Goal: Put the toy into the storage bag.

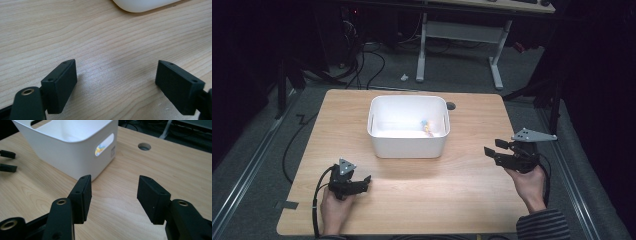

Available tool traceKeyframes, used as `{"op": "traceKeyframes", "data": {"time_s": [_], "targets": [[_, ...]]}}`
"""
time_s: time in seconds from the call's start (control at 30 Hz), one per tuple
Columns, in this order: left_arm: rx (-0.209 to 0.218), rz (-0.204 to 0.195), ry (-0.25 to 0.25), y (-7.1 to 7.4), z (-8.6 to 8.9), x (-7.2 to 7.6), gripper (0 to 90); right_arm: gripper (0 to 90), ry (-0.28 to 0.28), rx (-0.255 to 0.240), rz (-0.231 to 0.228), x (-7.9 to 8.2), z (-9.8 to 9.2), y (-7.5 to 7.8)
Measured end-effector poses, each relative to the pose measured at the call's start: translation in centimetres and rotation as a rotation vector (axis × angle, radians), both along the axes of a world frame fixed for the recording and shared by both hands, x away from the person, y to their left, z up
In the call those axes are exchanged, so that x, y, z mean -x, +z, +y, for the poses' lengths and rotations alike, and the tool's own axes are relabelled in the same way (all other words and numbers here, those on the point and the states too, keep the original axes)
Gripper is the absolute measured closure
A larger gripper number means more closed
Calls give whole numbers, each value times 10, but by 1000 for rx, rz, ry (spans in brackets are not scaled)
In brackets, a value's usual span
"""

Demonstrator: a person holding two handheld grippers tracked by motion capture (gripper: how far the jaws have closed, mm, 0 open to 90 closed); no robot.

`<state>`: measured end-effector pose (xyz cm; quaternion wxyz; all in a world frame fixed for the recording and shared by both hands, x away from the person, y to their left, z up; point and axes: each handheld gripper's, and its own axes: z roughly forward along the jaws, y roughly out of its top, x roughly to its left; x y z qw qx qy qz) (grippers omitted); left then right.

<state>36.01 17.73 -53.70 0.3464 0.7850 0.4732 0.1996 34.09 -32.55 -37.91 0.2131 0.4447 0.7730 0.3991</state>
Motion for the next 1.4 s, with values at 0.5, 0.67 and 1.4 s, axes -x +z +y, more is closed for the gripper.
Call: {"op": "traceKeyframes", "data": {"time_s": [0.5, 0.67, 1.4], "targets": [[1, 0, -4, 0, 0, 0, 177, 472, -18, -22, 29, 1, 11, -38], [0, 0, -3, 0, 0, 1, 177, 472, -28, -69, 47, -11, 10, -53], [0, 0, 0, 0, 0, -2, 179, 474, -59, -1, 108, -18, 16, -101]]}}
